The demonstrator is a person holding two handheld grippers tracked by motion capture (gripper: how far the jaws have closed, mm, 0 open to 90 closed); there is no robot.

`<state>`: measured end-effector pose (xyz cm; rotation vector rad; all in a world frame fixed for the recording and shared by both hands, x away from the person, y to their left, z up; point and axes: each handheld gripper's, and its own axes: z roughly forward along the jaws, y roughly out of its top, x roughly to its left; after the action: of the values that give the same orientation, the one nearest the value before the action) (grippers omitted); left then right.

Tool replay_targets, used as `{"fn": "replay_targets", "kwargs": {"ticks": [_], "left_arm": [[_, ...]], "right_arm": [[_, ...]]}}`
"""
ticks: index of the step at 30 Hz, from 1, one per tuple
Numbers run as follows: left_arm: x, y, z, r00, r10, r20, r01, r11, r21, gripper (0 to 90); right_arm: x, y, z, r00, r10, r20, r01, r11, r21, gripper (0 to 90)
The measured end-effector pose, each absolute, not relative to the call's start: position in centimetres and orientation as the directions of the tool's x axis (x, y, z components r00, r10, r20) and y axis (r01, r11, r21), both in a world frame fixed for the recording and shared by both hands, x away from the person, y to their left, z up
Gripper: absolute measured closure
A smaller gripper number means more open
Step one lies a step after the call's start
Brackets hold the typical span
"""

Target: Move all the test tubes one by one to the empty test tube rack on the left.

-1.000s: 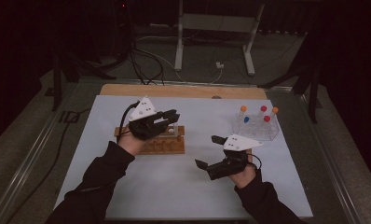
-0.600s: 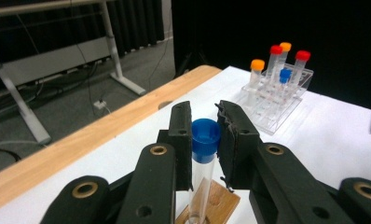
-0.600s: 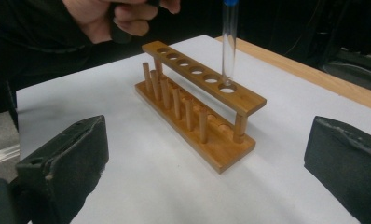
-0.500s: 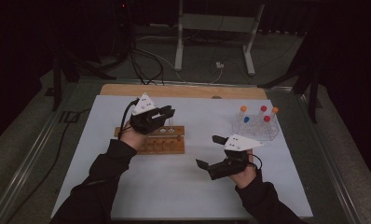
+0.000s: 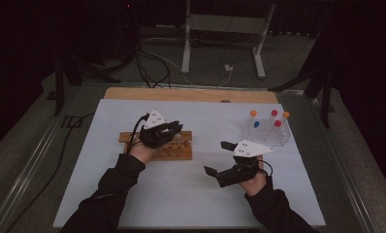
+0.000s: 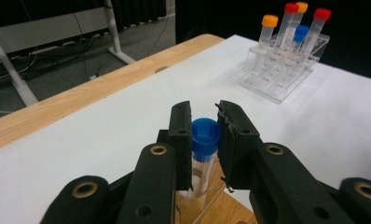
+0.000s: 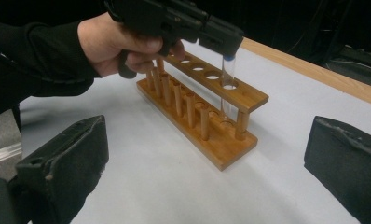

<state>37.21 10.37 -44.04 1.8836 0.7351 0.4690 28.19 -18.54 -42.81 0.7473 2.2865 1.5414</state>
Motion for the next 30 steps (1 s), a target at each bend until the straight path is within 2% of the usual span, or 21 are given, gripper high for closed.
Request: {"fn": "replay_targets", "kwargs": {"ticks": [22, 23, 24, 25, 26, 27, 30], "left_arm": [[37.6, 10.2, -45.1, 0.743, 0.668, -0.028, 0.319, -0.317, 0.893, 75.7], [37.6, 10.3, -45.0, 0.752, 0.658, -0.041, 0.322, -0.313, 0.894, 68.8], [37.5, 10.3, -44.7, 0.756, 0.653, -0.044, 0.318, -0.307, 0.897, 68.8], [37.4, 10.5, -44.5, 0.759, 0.65, -0.044, 0.313, -0.304, 0.9, 63.0], [37.2, 10.6, -44.2, 0.766, 0.641, -0.055, 0.31, -0.293, 0.905, 63.0], [36.8, 11.0, -43.5, 0.781, 0.621, -0.068, 0.295, -0.27, 0.917, 55.7], [35.7, 11.6, -42.5, 0.8, 0.595, -0.079, 0.27, -0.239, 0.933, 42.2]], "right_arm": [[28.2, -18.7, -42.7, -0.826, 0.561, 0.049, 0.256, 0.297, 0.92, 0.0], [28.2, -19.0, -42.4, -0.822, 0.567, 0.043, 0.248, 0.289, 0.925, 0.0], [28.2, -19.0, -42.4, -0.822, 0.567, 0.043, 0.248, 0.289, 0.925, 0.0], [28.4, -19.6, -41.9, -0.81, 0.585, 0.033, 0.237, 0.276, 0.931, 0.0], [28.4, -19.6, -41.9, -0.81, 0.585, 0.033, 0.237, 0.276, 0.931, 0.0], [28.5, -20.4, -41.2, -0.795, 0.607, 0.016, 0.221, 0.264, 0.939, 0.0], [28.7, -22.1, -40.1, -0.755, 0.655, -0.011, 0.199, 0.245, 0.949, 0.0]]}}
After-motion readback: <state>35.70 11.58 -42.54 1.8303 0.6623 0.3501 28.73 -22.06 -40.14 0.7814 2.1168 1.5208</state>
